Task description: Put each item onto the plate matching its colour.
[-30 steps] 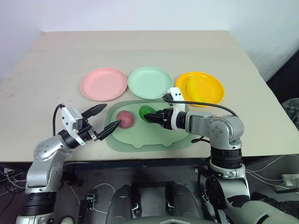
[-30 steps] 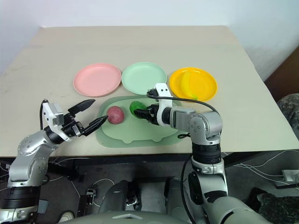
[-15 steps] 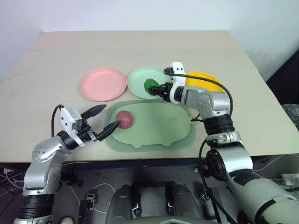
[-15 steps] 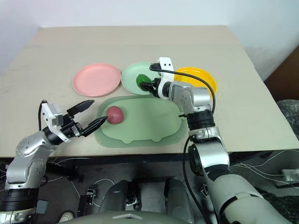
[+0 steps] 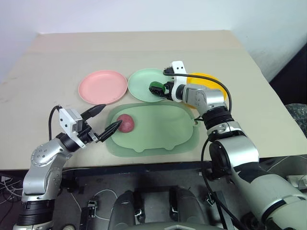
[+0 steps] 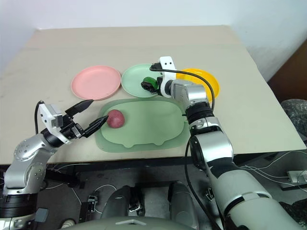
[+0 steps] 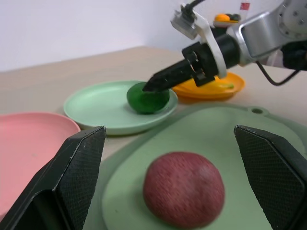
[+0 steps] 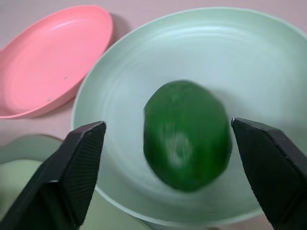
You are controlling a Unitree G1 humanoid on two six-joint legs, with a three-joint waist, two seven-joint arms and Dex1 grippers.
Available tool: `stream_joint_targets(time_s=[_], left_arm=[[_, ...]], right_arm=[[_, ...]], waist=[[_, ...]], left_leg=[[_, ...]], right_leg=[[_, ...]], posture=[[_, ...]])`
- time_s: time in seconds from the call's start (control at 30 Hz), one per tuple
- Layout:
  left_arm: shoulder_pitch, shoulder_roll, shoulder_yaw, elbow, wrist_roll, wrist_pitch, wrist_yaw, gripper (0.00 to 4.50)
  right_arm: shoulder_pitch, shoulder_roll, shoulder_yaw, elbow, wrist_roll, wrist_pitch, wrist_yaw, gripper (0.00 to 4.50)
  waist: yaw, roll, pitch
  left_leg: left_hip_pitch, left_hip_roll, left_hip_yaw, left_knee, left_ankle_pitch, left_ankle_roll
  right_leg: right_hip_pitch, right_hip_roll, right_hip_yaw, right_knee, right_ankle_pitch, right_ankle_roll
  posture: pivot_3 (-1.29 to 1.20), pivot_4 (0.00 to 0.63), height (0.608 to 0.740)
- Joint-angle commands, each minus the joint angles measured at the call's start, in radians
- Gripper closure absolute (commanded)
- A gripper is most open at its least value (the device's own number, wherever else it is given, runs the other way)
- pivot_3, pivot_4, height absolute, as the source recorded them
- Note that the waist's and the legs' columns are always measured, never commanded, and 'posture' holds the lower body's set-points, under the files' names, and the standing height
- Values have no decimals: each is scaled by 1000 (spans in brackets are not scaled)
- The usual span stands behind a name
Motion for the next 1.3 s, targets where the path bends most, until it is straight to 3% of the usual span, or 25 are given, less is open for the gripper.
stream_joint_targets(time_s=[0.03,0.4,0.6,0.93,1.3], left_arm=[[-15,2,24,-40,-22,10,18,0],[-37,-14,-21,-87,-12,116,110,0],[-90,-23,-31,-62,10,193,196,0],[-101,-29,-86,15,31,191,123,0],[-180,-78,-153,287,99,54,-36,0]], right_arm=[[47,-5,-8,-202,40,17,53,16],[369,-93,-24,-902,250,256,129,16],[563,-170,3,-1156,363,257,233,16],[617,-208,3,-1162,352,230,176,16],[625,-232,-13,-1164,351,229,121,16]], waist=[[2,0,0],[6,0,0],[21,-1,-1],[26,-1,-1],[29,-2,-2]], left_leg=[[0,0,0,0,0,0],[0,0,-4,1,0,0],[1,0,-5,1,0,0],[3,0,-5,2,0,0],[4,-1,-5,3,0,0]], right_leg=[[0,0,0,0,0,0],[1,0,0,0,0,0],[2,0,0,0,0,0],[4,0,0,0,0,0],[6,-1,0,0,0,0]], posture=[[0,150,695],[0,150,695],[0,150,695],[0,150,695],[0,150,695]])
